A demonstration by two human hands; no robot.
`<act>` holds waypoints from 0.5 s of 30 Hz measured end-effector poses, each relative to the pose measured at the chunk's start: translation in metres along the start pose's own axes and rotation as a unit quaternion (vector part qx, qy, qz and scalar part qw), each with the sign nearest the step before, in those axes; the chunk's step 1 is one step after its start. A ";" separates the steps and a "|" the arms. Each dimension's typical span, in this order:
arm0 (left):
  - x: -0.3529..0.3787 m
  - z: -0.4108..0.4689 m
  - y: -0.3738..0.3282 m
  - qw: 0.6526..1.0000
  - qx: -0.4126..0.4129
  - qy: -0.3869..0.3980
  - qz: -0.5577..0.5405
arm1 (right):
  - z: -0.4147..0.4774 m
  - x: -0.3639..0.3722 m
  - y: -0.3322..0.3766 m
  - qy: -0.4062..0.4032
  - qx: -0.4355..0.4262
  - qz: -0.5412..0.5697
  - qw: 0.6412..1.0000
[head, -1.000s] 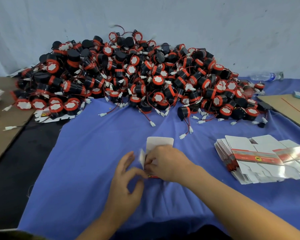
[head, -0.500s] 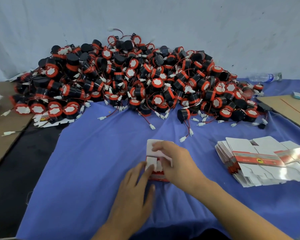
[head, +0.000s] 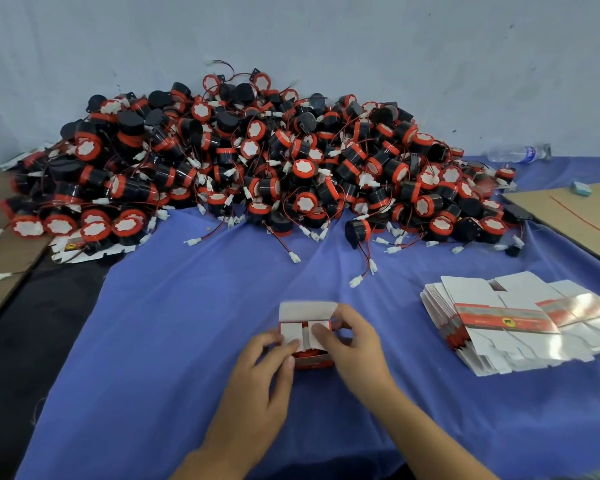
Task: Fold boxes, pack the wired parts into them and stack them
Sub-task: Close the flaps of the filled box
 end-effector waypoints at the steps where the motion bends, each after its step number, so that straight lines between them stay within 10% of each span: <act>1: -0.005 0.004 0.003 0.999 -0.021 -0.022 -0.031 | 0.000 -0.002 -0.002 0.001 -0.001 -0.013 1.000; 15: -0.001 0.026 0.025 0.992 0.002 0.123 0.007 | -0.015 -0.013 -0.011 0.131 -0.092 -0.192 0.968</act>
Point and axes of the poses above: each hand's wrist, its own z-axis towards the middle knuckle, its own x-axis out of the palm, y = z × x, the point moved 7 cm from there along z, towards the middle knuckle, and after that the axes turned 9 degrees about y, right-handed, at the moved point
